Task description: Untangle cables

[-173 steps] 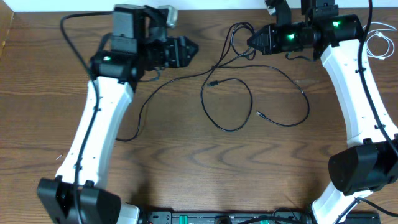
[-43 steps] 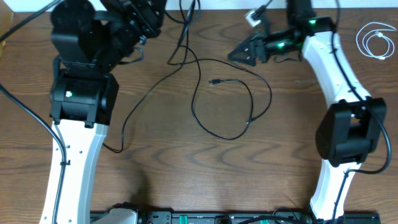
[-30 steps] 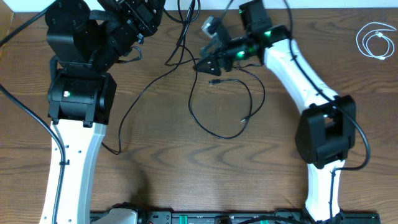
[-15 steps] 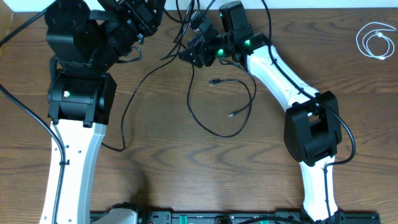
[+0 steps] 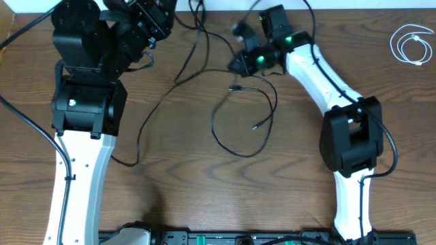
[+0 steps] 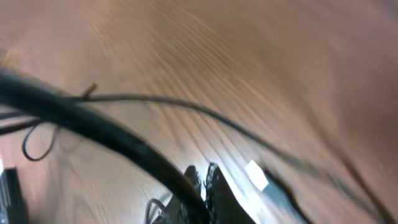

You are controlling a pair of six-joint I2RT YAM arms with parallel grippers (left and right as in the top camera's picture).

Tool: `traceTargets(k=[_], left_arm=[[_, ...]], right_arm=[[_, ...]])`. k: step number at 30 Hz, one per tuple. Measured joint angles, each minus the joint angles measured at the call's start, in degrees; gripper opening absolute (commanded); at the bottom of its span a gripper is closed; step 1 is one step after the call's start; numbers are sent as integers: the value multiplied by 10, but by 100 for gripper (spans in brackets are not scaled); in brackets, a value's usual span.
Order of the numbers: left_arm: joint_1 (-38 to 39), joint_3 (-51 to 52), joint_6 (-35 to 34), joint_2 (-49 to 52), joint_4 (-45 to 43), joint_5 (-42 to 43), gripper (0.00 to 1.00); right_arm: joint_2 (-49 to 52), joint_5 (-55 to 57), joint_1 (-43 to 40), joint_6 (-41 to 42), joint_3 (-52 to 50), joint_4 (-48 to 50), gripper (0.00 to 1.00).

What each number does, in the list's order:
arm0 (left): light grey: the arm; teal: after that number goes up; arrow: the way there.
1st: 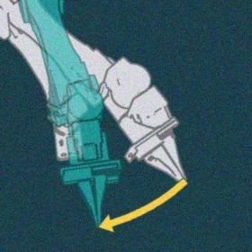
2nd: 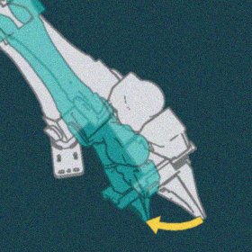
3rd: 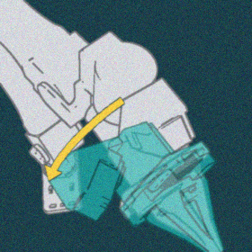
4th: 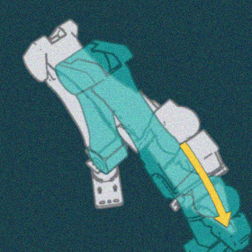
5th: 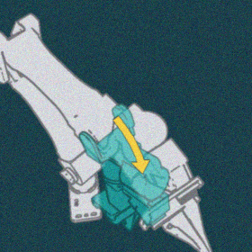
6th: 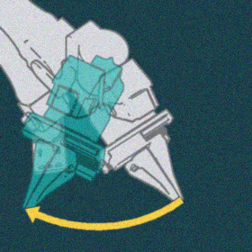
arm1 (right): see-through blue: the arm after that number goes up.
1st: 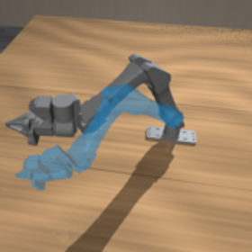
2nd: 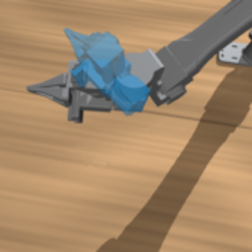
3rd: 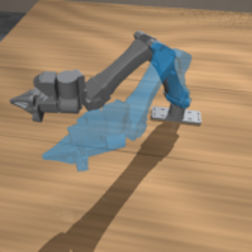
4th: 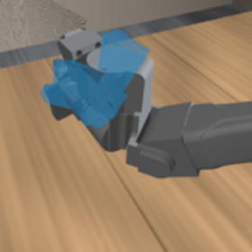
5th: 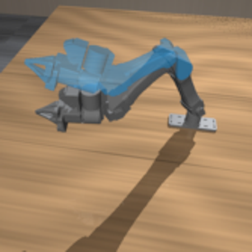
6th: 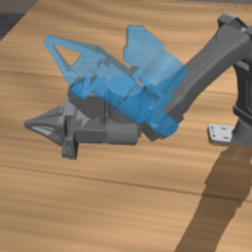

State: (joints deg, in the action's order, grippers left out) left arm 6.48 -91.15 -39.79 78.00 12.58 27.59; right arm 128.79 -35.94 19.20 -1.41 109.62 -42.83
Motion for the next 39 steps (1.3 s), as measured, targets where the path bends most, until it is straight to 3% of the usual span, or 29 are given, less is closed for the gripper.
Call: traceTargets(k=[5, 11, 21, 25, 31, 39], left_arm=[[-37, 0, 8, 0, -6, -27, 8], [-65, 0, 8, 0, -21, -38, 7], [-67, -1, 31, 0, 81, -40, 7], [-67, -1, 60, 1, 124, -40, 8], [-67, -1, 82, 16, 165, -44, 8], [-67, -1, 86, 51, 182, -55, 7]], right_arm=[[2, 89, -42, 10, 0, -99, 1], [2, 135, -102, 10, 0, -118, 1], [-17, -2, -124, -11, 0, -111, 1], [-94, -46, -136, -9, 5, -112, 1], [-288, -70, -185, 15, 31, -84, 1], [-504, -73, -347, 89, 46, -29, 1]])
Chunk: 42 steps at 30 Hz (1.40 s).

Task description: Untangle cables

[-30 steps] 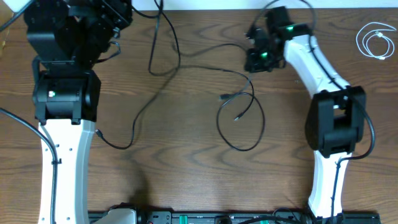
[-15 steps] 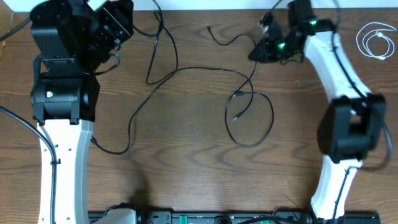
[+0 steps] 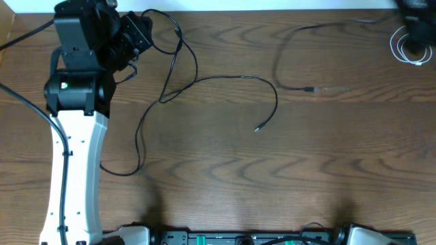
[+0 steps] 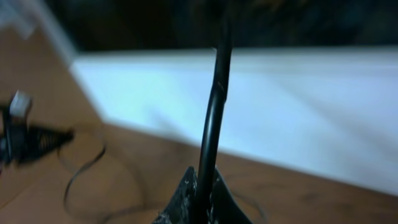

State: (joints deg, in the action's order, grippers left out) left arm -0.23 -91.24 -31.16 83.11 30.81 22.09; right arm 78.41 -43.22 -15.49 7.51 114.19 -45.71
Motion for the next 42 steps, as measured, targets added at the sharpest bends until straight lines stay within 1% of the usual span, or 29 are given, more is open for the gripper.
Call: traceTargets(k=[3, 8, 11, 14, 19, 24, 31, 34, 37, 42], left_arm=[[0, 0, 1, 4, 1, 0, 7], [0, 0, 1, 4, 1, 0, 8], [0, 0, 1, 4, 1, 0, 7], [0, 0, 1, 4, 1, 0, 8], [0, 0, 1, 4, 1, -2, 8], [0, 0, 1, 4, 1, -2, 7], [0, 0, 1, 4, 1, -3, 7], [0, 0, 1, 4, 1, -8, 7], [0, 0, 1, 4, 1, -11, 7], [0, 0, 1, 4, 1, -13, 7]], right_arm=[[-39, 34, -64, 19, 0, 0, 1], [-42, 104, -139, 26, 1, -21, 1], [-11, 132, -171, 23, 1, -25, 1], [42, 165, -207, 21, 1, -24, 1], [114, 229, -257, 17, -5, 20, 1], [150, 295, -276, 10, 17, 48, 1], [186, 354, -277, -12, 143, 62, 1], [201, 374, -277, -30, 183, 63, 1], [217, 391, -277, -51, 197, 59, 1], [269, 424, -277, -82, 200, 13, 1]])
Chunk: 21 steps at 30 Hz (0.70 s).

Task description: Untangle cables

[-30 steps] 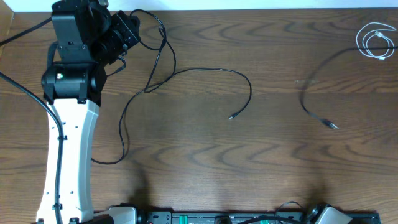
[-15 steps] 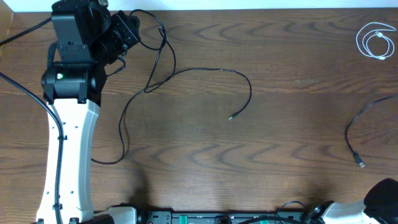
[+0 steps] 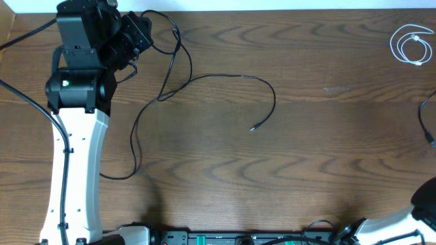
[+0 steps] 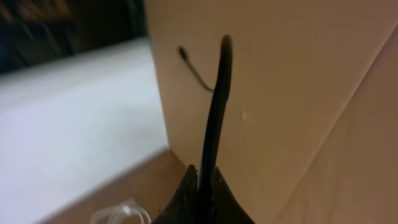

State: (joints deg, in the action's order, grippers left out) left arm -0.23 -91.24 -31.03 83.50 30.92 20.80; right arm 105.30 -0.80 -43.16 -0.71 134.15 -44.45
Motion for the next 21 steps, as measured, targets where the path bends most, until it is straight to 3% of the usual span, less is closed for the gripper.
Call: traceTargets(k=[10, 16, 17, 19, 21], left_arm=[[0, 0, 0, 0, 0, -2, 7], [0, 0, 0, 0, 1, -2, 7], [0, 0, 0, 0, 2, -2, 8], [0, 0, 0, 0, 3, -2, 8], [0, 0, 0, 0, 7, -2, 8]], right_arm=[[135, 28, 0, -3, -3, -155, 2], [190, 43, 0, 31, -4, -224, 13], [198, 44, 0, 37, -4, -234, 23], [218, 44, 0, 48, -4, -249, 59], [237, 36, 0, 48, -4, -260, 86]])
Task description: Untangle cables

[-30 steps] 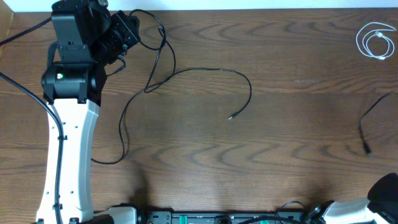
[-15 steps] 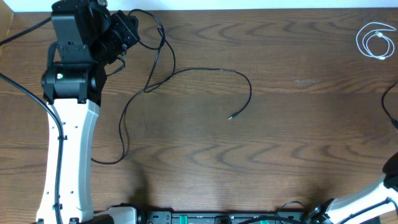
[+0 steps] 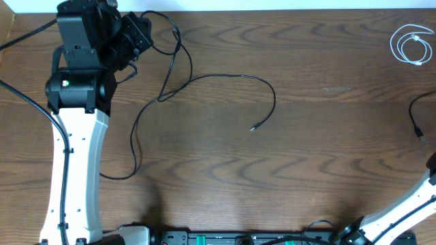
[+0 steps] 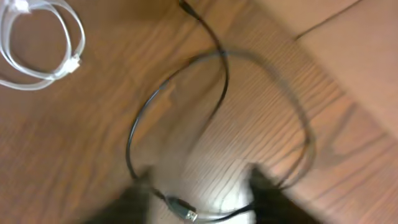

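Observation:
A long black cable runs from my left gripper at the back left across the table to its free plug. The left gripper looks shut on it, though its jaws are hidden. A second, shorter black cable lies in a loop at the table's right edge, its USB plug near the camera. My right gripper hangs over that loop, its blurred fingers spread wide with nothing between them. In the overhead view only the right arm shows.
A coiled white cable lies at the back right corner, also in the right wrist view as the white coil. A strand of the long cable trails down to the left arm's base. A cardboard surface borders the table's right side.
My right gripper was shut on the short black cable, held up beside the cardboard. Now it is open above the table and the cable lies in a loop at the right edge.
Both grippers were at a tangle of two black cables at the back middle. Then the short cable was stretched off to the back right, apart from the long one. Then it hung from my right gripper past the right edge, and now it lies released there.

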You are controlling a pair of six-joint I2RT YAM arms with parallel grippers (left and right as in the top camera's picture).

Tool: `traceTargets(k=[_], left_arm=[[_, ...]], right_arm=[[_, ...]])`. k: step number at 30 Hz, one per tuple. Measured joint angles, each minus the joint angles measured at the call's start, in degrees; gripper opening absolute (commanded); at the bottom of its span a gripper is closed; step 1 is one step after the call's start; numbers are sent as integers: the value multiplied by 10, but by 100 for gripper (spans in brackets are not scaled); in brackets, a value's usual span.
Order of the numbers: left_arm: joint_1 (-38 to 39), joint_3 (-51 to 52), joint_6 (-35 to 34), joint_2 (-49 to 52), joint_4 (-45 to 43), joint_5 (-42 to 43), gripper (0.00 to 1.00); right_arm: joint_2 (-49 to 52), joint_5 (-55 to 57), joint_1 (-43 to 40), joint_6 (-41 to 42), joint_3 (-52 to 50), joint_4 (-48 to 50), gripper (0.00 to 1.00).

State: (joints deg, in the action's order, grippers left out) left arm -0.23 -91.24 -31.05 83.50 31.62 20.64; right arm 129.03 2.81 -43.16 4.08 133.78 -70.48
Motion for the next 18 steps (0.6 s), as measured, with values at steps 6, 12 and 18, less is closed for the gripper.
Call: traceTargets(k=[6, 12, 18], left_arm=[[0, 0, 0, 0, 5, 0, 7], [4, 0, 5, 0, 8, 0, 8], [47, 0, 71, 1, 5, 33, 8]], right_arm=[[36, -64, 2, -16, -1, -23, 99], [33, -263, 7, -78, -1, -33, 99], [31, -491, 61, -189, -1, -56, 99]])
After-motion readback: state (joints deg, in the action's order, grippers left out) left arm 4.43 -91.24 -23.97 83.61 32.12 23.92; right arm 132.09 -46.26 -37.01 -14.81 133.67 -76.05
